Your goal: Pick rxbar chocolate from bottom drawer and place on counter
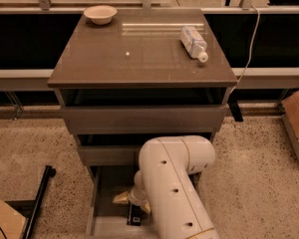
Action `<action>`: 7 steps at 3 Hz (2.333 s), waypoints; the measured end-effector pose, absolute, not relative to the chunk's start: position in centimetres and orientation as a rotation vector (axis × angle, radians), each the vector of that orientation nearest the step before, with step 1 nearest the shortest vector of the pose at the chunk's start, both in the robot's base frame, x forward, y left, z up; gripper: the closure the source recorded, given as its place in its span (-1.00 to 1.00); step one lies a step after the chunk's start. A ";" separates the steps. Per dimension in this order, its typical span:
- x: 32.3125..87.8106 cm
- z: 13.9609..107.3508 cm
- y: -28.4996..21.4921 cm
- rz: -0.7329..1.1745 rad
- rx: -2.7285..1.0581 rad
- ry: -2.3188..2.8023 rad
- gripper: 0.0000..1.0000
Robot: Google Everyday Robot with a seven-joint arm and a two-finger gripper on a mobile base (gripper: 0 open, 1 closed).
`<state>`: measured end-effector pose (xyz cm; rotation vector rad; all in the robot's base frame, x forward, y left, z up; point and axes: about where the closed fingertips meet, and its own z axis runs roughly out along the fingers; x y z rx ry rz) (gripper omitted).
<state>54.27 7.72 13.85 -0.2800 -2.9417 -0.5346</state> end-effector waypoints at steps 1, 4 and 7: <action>54.3 13.5 8.2 -0.543 -0.274 -2.940 -1.00; 54.5 11.7 8.8 -0.569 -0.286 -2.904 -0.69; 54.4 10.7 8.5 -0.566 -0.331 -2.871 0.67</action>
Offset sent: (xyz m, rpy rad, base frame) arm 0.0043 0.0138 -0.0142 0.0332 0.0124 0.0090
